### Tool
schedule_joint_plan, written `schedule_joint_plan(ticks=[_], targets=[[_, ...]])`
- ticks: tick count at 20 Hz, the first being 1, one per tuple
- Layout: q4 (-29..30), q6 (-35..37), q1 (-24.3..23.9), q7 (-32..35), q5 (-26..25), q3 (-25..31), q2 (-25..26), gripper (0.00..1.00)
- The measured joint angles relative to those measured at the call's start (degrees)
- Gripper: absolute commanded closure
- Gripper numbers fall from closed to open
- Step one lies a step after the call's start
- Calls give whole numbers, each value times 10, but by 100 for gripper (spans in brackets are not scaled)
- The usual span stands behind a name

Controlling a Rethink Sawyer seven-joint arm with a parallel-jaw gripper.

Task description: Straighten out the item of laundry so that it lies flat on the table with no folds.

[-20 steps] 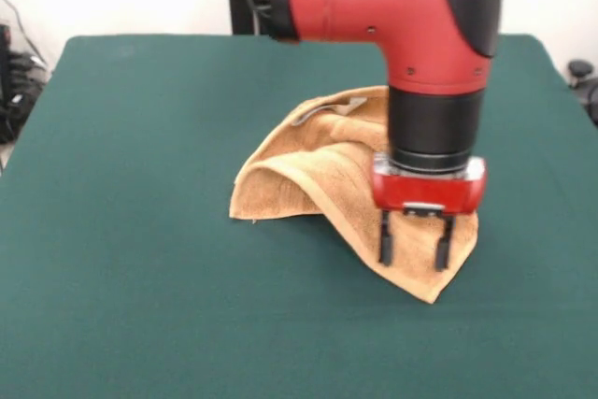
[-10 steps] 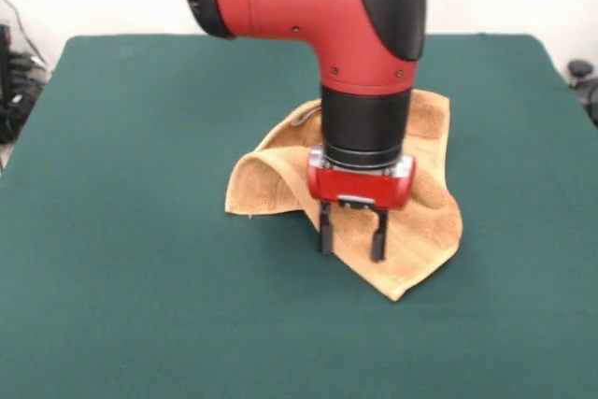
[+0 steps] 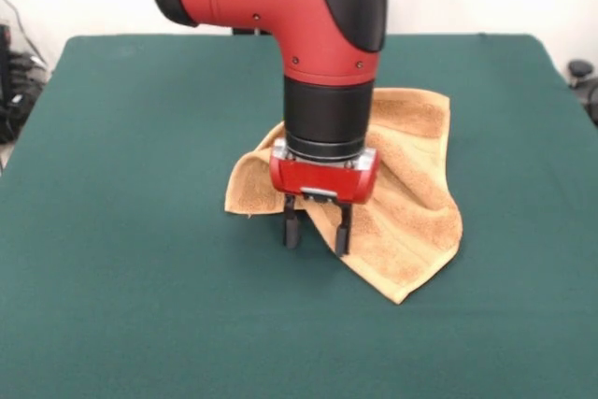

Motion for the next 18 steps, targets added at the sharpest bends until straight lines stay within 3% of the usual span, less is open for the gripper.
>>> schedule_joint_plan(ticks=[18], targets=[[16, 10, -9, 0, -13, 2, -29, 0]])
